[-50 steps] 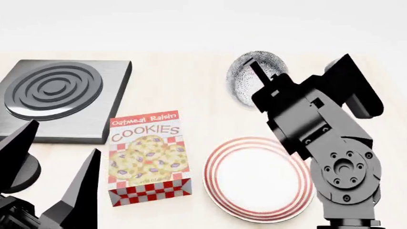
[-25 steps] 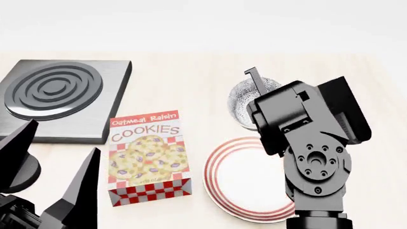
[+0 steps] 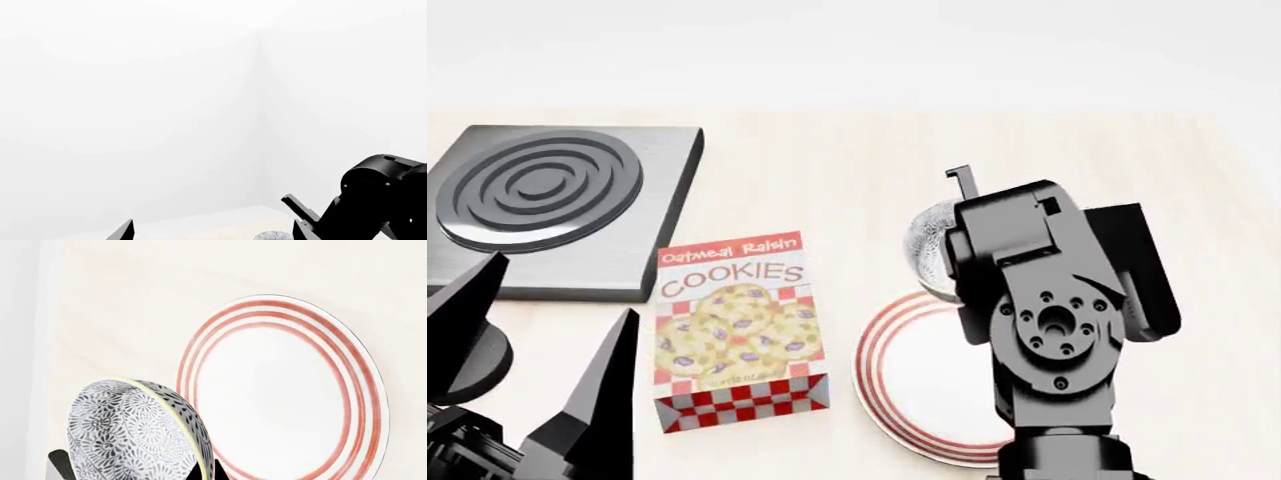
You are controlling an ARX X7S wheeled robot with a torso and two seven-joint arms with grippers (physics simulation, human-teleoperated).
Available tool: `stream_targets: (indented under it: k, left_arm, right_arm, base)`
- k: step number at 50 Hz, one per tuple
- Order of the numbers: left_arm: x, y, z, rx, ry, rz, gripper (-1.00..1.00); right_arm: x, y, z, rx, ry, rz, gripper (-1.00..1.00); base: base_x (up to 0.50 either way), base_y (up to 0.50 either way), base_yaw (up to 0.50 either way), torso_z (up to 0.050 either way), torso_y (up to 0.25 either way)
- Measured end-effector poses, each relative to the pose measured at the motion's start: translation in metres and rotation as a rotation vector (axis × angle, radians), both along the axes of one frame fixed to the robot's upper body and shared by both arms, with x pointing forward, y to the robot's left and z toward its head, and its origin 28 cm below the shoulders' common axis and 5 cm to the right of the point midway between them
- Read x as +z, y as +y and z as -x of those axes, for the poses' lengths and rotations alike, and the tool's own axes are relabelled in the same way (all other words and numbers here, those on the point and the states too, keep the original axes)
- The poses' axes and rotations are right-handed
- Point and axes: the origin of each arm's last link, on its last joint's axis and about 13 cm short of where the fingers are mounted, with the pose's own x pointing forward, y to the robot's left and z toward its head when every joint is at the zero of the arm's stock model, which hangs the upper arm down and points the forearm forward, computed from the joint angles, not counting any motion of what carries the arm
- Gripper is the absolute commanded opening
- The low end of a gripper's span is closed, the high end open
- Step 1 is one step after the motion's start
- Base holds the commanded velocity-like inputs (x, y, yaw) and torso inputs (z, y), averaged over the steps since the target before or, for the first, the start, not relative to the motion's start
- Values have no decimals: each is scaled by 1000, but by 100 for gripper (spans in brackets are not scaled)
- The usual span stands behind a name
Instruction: Pick the akita bowl from table center and place it on the plate.
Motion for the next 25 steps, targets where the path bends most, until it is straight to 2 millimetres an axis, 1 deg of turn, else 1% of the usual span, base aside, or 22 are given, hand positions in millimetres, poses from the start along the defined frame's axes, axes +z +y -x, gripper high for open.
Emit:
stream_targets:
  k: [25]
  left_arm:
    - [0,0,0,2,2,0,100]
  right_arm:
    - [-17,-3,-10,-77,74,-34,-100]
  base:
    - [0,0,0,0,0]
